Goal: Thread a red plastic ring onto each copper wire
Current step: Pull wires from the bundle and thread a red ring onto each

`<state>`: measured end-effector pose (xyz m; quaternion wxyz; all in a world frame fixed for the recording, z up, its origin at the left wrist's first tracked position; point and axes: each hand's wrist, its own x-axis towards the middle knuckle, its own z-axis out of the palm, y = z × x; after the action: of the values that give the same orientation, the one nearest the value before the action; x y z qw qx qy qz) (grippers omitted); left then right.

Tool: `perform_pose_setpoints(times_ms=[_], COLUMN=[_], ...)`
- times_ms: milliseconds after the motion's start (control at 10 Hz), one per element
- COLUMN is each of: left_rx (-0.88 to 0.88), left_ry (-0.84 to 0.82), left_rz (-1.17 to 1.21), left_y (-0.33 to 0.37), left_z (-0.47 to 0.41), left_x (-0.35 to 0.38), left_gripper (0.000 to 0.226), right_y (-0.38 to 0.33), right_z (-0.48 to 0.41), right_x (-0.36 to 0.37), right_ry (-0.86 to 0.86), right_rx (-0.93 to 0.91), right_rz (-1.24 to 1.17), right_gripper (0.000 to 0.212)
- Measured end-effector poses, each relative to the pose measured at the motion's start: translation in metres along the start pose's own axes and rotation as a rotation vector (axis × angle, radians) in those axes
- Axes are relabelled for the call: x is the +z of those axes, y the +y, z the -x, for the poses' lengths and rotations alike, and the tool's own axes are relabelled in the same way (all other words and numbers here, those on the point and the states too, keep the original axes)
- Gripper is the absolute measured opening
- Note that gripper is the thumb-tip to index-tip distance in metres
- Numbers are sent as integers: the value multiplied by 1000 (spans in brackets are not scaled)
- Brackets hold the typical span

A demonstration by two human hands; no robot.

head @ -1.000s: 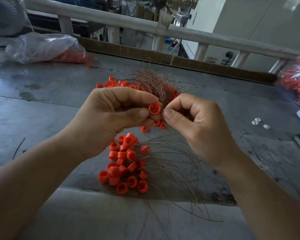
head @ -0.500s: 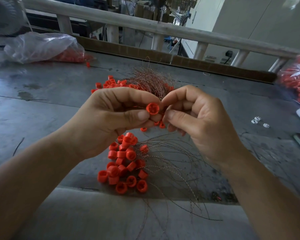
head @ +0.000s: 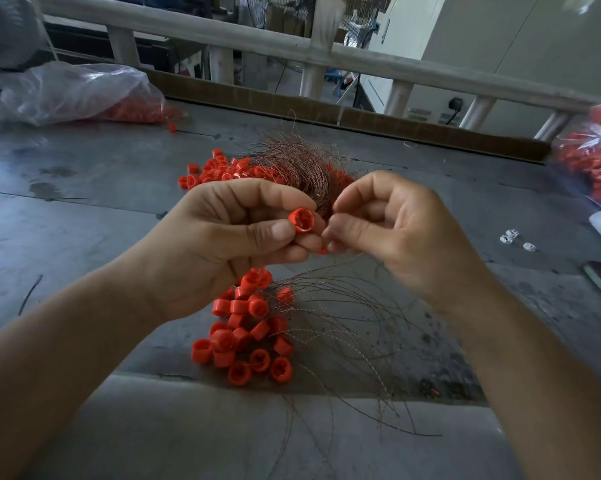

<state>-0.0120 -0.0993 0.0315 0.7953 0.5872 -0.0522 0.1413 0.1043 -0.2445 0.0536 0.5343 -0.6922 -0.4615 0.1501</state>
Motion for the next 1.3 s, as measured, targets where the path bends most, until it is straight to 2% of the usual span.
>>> perform_pose_setpoints(times_ms=[100, 200, 300, 400, 500, 700, 800, 900, 1000, 1100, 1300], left_rx=[-1, -13, -22, -15, -22, -35, -36, -35, -44, -54, -67], left_ry=[20, 19, 30, 38, 37, 36, 33, 36, 52, 67, 81], left_rz=[-5, -4, -10, -23, -26, -29, -30, -38, -47, -63, -68], left_y=[0, 0, -2, -2, -2, -1, -1, -1, -2, -4, -3], left_z=[0, 0, 0, 0, 0, 0, 0, 0, -1, -2, -1], left_x=[-1, -1, -1, -2, -1, 0, 0, 0, -1, 0, -1], left_gripper=[22, 22, 22, 22, 22, 22, 22, 22, 23, 23, 24], right_y=[15, 34, 50, 60, 66, 70, 69, 57, 40, 30, 20], right_z=[-9, -16, -19, -21, -23, -28, -26, -26, -22, -18, -14], right_x=[-18, -31, -33, -30, -26, -23, -23, -28, -31, -27, -15], right_ry=[248, 343, 259, 180, 137, 80, 86, 178, 174, 105, -25], right_rx=[35, 95, 168, 192, 135, 119, 145, 207, 235, 277, 314], right_rz=[189, 459, 693, 712, 748, 828, 785, 385, -116, -333, -502], right_gripper=[20, 21, 18, 7, 13, 7, 16, 21, 18, 15, 5])
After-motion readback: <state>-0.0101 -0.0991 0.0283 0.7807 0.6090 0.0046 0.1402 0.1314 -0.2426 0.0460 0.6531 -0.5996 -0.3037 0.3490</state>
